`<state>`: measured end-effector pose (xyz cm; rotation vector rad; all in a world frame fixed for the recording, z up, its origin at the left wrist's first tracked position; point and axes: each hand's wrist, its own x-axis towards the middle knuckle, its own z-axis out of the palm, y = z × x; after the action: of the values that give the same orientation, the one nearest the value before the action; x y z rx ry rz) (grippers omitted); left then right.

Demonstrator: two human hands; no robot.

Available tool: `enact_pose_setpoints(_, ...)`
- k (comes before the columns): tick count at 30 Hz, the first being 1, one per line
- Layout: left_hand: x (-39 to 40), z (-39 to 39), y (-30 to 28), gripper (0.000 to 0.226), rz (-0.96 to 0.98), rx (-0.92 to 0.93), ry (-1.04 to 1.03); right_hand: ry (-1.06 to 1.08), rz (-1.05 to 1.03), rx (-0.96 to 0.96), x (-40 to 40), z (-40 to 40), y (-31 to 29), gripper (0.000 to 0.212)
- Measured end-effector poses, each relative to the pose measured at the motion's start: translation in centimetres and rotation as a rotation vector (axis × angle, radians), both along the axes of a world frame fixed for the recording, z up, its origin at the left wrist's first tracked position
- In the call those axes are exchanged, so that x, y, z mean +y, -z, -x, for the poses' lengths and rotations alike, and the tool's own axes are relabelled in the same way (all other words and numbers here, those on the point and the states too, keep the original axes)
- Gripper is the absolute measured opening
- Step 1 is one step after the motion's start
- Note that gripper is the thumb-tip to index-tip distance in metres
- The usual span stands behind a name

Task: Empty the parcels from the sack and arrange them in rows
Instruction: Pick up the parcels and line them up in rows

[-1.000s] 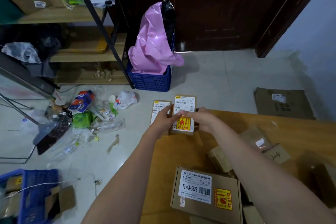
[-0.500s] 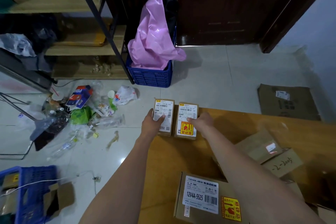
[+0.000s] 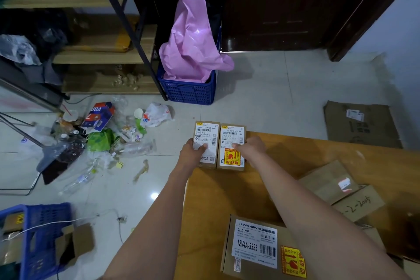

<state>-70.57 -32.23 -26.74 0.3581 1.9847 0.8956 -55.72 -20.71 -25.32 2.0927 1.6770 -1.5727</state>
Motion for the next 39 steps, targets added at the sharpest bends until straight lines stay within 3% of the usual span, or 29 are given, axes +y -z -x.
enact_pose_setpoints(13,-0.1,-0.1,-0.6,0.055,0.015,0.039,0.039,-0.084,-0.036,-0.013,-0.7,0.3,-1.2,0.031)
enact_pose_setpoints(19,1.0,-0.5,-3.7,0.075,0.017,0.232,0.017,-0.07,-0.18,-0.065,-0.6,-0.8,-4.7,0.071)
enact_pose_setpoints(23,2.9,-2.5,-7.3,0.065,-0.042,0.363,0.093,-0.076,-0.223,-0.071,-0.1,-3.4,-7.8,0.061)
enact_pose_setpoints(29,6.1,-8.4,-12.2,0.066,-0.14,0.334,0.245,-0.036,-0.278,-0.104,1.6,-10.9,-12.2,0.052)
enact_pose_setpoints(39,6.3,-20.5,-16.7,0.047,-0.16,0.269,0.546,0.131,-0.31,-0.144,-1.0,-25.1,-17.6,0.048)
